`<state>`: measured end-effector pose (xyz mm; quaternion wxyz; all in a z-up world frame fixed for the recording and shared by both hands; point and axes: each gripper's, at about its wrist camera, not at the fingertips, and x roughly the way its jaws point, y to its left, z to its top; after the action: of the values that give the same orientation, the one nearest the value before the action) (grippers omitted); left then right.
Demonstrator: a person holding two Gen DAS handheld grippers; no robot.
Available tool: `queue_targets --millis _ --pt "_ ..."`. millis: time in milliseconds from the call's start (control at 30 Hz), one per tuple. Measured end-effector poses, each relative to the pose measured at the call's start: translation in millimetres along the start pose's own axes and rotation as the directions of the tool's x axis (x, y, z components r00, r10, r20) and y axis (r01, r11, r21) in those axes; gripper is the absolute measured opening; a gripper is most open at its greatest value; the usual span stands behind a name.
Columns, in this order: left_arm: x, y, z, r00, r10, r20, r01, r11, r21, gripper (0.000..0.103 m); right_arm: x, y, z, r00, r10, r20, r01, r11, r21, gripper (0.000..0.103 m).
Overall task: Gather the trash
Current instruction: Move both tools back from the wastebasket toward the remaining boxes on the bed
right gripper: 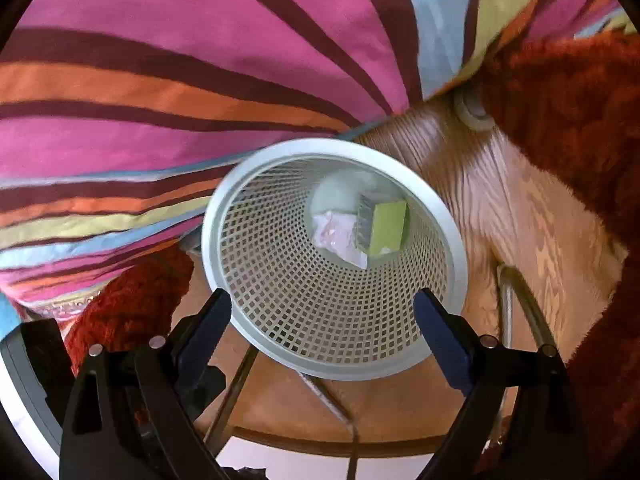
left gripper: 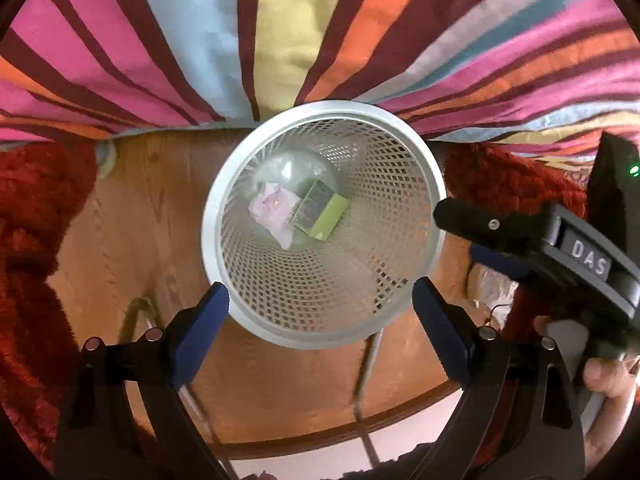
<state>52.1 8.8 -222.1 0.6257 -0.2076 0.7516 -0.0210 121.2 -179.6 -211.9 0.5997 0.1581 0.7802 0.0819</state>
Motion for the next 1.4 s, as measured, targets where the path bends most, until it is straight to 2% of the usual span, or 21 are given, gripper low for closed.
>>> queue_targets --millis 100,233,367,500,567,633,700,767,833,900,933,1033,1133,1233,1400 --pt "-7.8 -3.0 -1.5 0.998 0.057 0.021 -0.057 0.998 0.017 0.090 -10.2 4.4 -3.3 1.000 -0.005 0.030 0.006 0.999 -0.034 0.088" --pt "-21.5 -2.6 -5.9 0.994 0.094 0.062 -0.097 0.994 0.047 0.090 -30.9 14.3 -11.5 0.995 -0.008 0.096 0.018 0.995 -0.102 0.088" --pt "-47.1 -3.5 -15.1 0.982 0.121 0.148 -0.133 0.988 0.075 0.090 -61.6 30.2 -25.5 0.982 -0.008 0.187 0.049 0.975 -0.218 0.088" --pt "-79.2 -6.5 -24.4 0.960 0.140 0.244 -0.169 0.980 0.103 0.090 -96.8 45.2 -39.5 0.949 0.009 0.314 0.099 0.940 -0.327 0.088" --pt "-96.3 -11.4 -29.6 0.946 0.137 0.294 -0.181 0.975 0.127 0.090 -118.0 52.9 -46.4 0.916 0.030 0.401 0.133 0.918 -0.373 0.088" --pt "-118.9 -15.4 -33.4 0.920 0.131 0.368 -0.194 0.971 0.139 0.090 -140.9 60.2 -49.8 0.871 0.060 0.488 0.162 0.901 -0.401 0.088" --pt "-138.9 -17.8 -34.8 0.887 0.130 0.443 -0.210 0.968 0.136 0.090 -160.5 63.1 -49.6 0.836 0.108 0.538 0.152 0.896 -0.417 0.088" --pt "-160.2 -17.8 -34.4 0.843 0.127 0.523 -0.224 0.966 0.127 0.090 -181.6 64.2 -46.9 0.787 0.142 0.600 0.154 0.897 -0.414 0.088" --pt "-180.9 -18.0 -29.0 0.792 0.109 0.601 -0.221 0.969 0.114 0.090 -200.8 63.8 -40.7 0.728 0.159 0.667 0.180 0.894 -0.409 0.088" --pt "-197.8 -16.7 -21.2 0.754 0.086 0.651 -0.206 0.972 0.111 0.090 -215.0 62.4 -32.9 0.683 0.164 0.712 0.206 0.892 -0.403 0.088" --pt "-205.6 -16.1 -15.6 0.738 0.079 0.671 -0.202 0.973 0.107 0.090 -221.6 61.8 -26.7 0.664 0.166 0.729 0.215 0.891 -0.399 0.088" --pt "-222.7 -18.4 5.2 0.702 0.071 0.708 -0.201 0.974 0.101 0.090 -234.7 59.0 -5.0 0.636 0.171 0.752 0.214 0.898 -0.385 0.088" --pt "-233.8 -24.4 25.9 0.689 0.067 0.722 -0.207 0.973 0.107 0.090 -242.0 62.7 11.6 0.622 0.168 0.764 0.211 0.905 -0.370 0.088" --pt "-240.6 -33.0 48.3 0.683 0.058 0.728 -0.209 0.971 0.119 0.090 -246.9 66.5 22.0 0.619 0.165 0.768 0.215 0.905 -0.368 0.088" --pt "-244.7 -45.3 89.0 0.693 0.051 0.720 -0.205 0.970 0.129 0.090 -251.2 74.5 50.9 0.615 0.151 0.774 0.249 0.894 -0.372 0.088"
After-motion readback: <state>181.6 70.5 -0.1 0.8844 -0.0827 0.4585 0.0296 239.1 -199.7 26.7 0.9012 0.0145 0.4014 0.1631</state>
